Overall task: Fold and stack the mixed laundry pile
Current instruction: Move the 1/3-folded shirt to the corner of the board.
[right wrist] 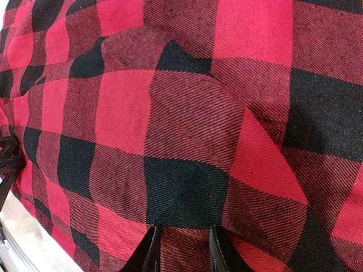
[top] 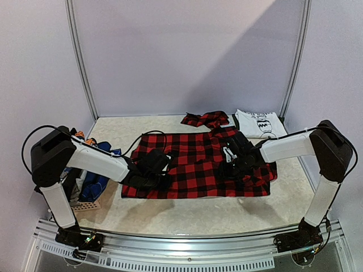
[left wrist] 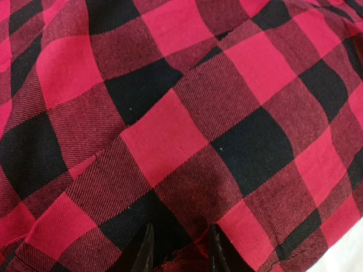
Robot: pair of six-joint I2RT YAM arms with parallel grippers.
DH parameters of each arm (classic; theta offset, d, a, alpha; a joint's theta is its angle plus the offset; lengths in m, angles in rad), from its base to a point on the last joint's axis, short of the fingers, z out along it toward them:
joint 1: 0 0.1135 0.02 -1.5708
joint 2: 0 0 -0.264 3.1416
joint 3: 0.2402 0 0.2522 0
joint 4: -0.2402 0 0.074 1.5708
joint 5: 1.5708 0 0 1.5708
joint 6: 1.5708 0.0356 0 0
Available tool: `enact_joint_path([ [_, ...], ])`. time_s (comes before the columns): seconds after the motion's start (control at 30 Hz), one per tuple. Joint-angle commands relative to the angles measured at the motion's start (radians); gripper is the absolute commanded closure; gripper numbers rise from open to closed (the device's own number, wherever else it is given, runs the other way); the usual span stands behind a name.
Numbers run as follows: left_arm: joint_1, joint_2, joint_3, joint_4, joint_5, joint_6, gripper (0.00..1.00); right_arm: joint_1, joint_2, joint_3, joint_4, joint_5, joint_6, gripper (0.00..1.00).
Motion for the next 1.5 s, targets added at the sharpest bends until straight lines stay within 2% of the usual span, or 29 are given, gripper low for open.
enact_joint_path([
  [0.0,-0.013,0.010,-0.038,0.044,0.013,-0.018,0.68,0.025,0.051,-0.047,-0.066,0.025,0.029,0.70],
  [0.47,-0.087,-0.019,-0.131,0.054,-0.001,-0.079,0.70,0.063,-0.033,-0.199,-0.034,0.009,0.109,0.71],
  [0.73,-0.148,-0.063,-0.189,0.019,-0.035,-0.135,0.71,0.133,-0.089,-0.270,-0.048,0.027,0.164,0.71],
  [1.03,-0.224,-0.107,-0.216,-0.073,-0.103,-0.191,0.71,0.178,-0.155,-0.272,-0.129,0.040,0.195,0.70],
  [1.47,-0.258,-0.125,-0.211,-0.132,-0.129,-0.205,0.71,0.201,-0.195,-0.262,-0.198,0.012,0.186,0.70],
])
